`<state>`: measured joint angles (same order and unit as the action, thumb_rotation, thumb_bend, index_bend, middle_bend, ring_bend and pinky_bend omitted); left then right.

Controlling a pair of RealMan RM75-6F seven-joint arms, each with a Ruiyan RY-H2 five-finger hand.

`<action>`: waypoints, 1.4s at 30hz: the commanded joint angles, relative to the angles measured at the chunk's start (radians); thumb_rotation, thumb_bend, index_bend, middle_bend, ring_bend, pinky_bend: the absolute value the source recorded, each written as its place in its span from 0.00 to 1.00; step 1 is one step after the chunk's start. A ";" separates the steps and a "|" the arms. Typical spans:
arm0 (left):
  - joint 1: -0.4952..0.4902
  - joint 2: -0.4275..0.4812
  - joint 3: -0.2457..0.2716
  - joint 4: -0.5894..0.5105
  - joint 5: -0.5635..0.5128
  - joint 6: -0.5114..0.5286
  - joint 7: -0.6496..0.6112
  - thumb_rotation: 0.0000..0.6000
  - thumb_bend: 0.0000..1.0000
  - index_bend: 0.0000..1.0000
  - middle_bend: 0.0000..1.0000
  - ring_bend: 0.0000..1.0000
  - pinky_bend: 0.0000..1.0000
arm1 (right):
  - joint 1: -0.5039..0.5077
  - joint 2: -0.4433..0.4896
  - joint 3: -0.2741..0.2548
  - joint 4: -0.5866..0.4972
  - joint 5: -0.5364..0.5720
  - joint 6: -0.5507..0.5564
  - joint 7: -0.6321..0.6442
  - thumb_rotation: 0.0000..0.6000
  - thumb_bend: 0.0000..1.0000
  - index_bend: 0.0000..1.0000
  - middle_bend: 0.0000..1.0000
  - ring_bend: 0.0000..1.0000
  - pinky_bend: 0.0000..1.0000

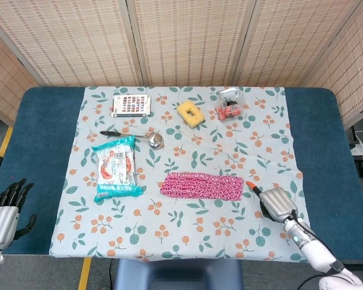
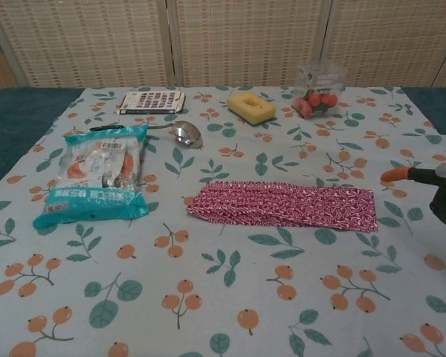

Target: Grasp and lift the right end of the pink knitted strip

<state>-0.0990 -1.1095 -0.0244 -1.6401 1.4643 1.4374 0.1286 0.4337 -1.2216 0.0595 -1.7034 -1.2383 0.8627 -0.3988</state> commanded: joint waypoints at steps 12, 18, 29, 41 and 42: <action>-0.002 0.001 0.000 0.002 -0.003 -0.005 -0.005 1.00 0.40 0.07 0.00 0.00 0.17 | 0.096 -0.090 -0.015 0.051 0.170 -0.069 -0.082 1.00 0.87 0.05 0.73 0.83 0.82; -0.002 0.002 0.000 0.001 -0.001 -0.005 -0.007 1.00 0.40 0.07 0.00 0.00 0.17 | 0.133 -0.124 -0.031 0.088 0.234 -0.094 -0.105 1.00 0.87 0.07 0.73 0.83 0.82; -0.001 0.005 0.000 0.001 0.000 -0.003 -0.015 1.00 0.40 0.07 0.00 0.00 0.17 | 0.149 -0.104 -0.084 0.075 0.268 -0.077 -0.122 1.00 0.87 0.14 0.73 0.83 0.82; 0.000 0.008 -0.001 -0.005 -0.006 -0.002 -0.015 1.00 0.40 0.07 0.00 0.00 0.17 | 0.102 0.027 -0.185 -0.007 0.210 -0.025 -0.116 1.00 0.87 0.19 0.73 0.84 0.82; 0.001 0.008 -0.001 -0.005 -0.006 -0.001 -0.015 1.00 0.40 0.07 0.00 0.00 0.17 | 0.098 0.037 -0.193 -0.012 0.206 -0.023 -0.114 1.00 0.87 0.19 0.73 0.84 0.82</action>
<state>-0.0985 -1.1018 -0.0257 -1.6450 1.4581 1.4358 0.1131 0.5395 -1.1955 -0.1228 -1.7069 -1.0245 0.8330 -0.5152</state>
